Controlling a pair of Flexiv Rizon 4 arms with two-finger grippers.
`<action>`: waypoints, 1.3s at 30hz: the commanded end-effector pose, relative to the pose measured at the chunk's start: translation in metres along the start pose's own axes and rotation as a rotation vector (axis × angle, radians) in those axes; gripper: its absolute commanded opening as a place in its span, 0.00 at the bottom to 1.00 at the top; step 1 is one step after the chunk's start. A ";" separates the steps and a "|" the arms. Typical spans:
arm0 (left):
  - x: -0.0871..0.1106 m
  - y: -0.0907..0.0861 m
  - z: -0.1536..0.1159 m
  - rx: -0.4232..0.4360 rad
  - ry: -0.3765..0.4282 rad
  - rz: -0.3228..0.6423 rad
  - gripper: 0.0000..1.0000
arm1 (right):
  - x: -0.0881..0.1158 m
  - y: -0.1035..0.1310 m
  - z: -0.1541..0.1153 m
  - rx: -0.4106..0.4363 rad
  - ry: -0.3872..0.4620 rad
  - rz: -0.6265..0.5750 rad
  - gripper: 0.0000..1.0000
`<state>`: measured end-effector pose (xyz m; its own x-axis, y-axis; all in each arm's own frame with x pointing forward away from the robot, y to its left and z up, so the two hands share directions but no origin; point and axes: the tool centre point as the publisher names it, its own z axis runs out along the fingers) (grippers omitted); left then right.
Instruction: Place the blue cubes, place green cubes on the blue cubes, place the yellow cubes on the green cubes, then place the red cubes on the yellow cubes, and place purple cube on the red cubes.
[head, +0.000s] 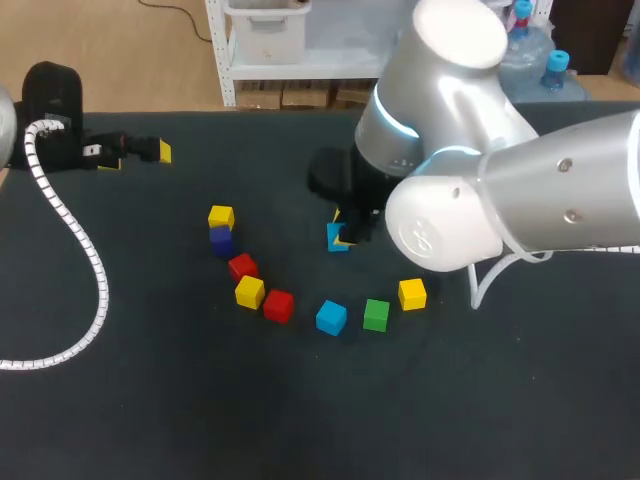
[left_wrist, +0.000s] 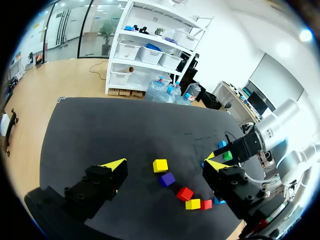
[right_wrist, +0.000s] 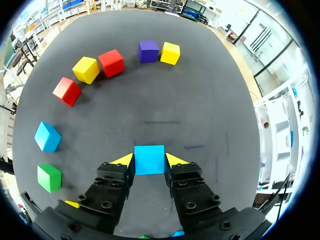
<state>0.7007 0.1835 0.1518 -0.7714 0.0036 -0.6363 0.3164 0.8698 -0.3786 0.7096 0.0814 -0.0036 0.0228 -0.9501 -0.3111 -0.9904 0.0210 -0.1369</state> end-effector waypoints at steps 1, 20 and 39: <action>0.001 0.002 0.000 0.006 -0.004 0.001 1.00 | 0.000 -0.003 0.000 -0.003 -0.002 0.001 0.00; 0.001 0.002 0.000 0.006 -0.004 0.001 1.00 | -0.003 -0.004 0.002 -0.015 -0.011 0.008 0.33; 0.001 0.002 0.000 0.006 -0.004 0.001 1.00 | -0.002 -0.004 0.000 -0.012 -0.004 0.008 0.50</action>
<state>0.7007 0.1835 0.1518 -0.7714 0.0036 -0.6363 0.3164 0.8698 -0.3786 0.7139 0.0843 -0.0034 0.0159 -0.9489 -0.3151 -0.9921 0.0242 -0.1229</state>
